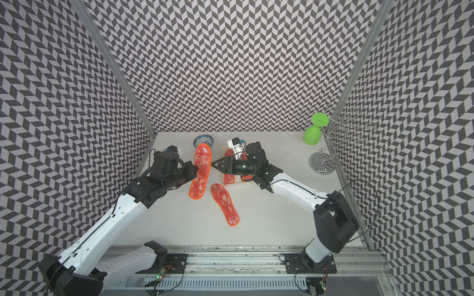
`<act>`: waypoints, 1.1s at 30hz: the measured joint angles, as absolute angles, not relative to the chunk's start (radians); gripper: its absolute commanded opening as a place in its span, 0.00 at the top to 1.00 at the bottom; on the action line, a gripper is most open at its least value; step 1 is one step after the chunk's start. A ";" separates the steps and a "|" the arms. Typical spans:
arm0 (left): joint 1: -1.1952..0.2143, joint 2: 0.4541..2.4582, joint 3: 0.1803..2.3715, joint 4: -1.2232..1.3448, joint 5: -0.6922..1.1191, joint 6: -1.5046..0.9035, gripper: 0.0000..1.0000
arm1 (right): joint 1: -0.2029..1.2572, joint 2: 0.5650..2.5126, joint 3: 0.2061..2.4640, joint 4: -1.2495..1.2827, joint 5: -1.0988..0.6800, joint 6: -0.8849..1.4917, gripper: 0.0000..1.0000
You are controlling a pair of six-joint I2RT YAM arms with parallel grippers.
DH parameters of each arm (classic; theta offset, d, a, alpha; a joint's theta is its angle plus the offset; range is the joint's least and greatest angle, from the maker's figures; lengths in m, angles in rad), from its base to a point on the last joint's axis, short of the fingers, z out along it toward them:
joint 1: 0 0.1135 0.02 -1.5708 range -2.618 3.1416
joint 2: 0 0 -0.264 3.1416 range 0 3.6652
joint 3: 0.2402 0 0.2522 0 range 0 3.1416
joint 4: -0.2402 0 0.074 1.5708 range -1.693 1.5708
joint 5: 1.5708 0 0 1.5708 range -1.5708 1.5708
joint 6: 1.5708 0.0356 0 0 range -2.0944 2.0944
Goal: Put the insoles into the storage box
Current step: Place the insole in the storage box.
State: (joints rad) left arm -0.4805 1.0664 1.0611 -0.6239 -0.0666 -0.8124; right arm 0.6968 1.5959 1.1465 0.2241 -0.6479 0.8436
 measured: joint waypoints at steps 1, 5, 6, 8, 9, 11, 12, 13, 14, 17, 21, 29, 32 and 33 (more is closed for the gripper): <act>-0.487 1.059 1.049 -0.616 -0.076 -0.839 0.95 | 0.707 1.604 1.146 0.239 -0.651 0.855 0.51; -0.496 1.049 1.037 -0.599 -0.096 -0.902 0.95 | 0.737 1.626 1.145 0.274 -0.661 0.875 0.56; -0.497 1.049 1.037 -0.594 -0.097 -0.912 0.95 | 0.740 1.633 1.145 0.280 -0.664 0.879 0.59; -0.497 1.049 1.037 -0.590 -0.100 -0.926 0.95 | 0.743 1.645 1.145 0.292 -0.667 0.885 0.64; -0.497 1.049 1.037 -0.588 -0.101 -0.934 0.95 | 0.743 1.653 1.146 0.296 -0.667 0.886 0.66; -0.497 1.049 1.037 -0.582 -0.098 -0.941 0.95 | 0.743 1.669 1.146 0.301 -0.668 0.891 0.70; -0.497 1.049 1.037 -0.578 -0.097 -0.943 0.95 | 0.743 1.677 1.147 0.301 -0.668 0.892 0.70; -0.497 1.049 1.037 -0.575 -0.095 -0.944 0.95 | 0.743 1.685 1.149 0.300 -0.668 0.894 0.71; -0.497 1.049 1.037 -0.572 -0.092 -0.945 0.95 | 0.743 1.691 1.151 0.300 -0.667 0.894 0.72; -0.497 1.049 1.036 -0.566 -0.084 -0.945 0.94 | 0.743 1.702 1.161 0.300 -0.667 0.891 0.82; -0.497 1.048 1.036 -0.558 -0.076 -0.944 0.89 | 0.738 1.702 1.176 0.300 -0.667 0.889 0.98; -0.497 1.031 1.035 -0.553 -0.069 -0.900 0.60 | 0.682 1.702 1.178 0.258 -0.684 0.859 1.00; -0.492 1.015 1.035 -0.547 -0.059 -0.875 0.56 | 0.635 1.702 1.192 0.189 -0.716 0.802 1.00; -0.487 1.011 1.035 -0.545 -0.053 -0.863 0.55 | 0.613 1.702 1.198 0.164 -0.731 0.776 1.00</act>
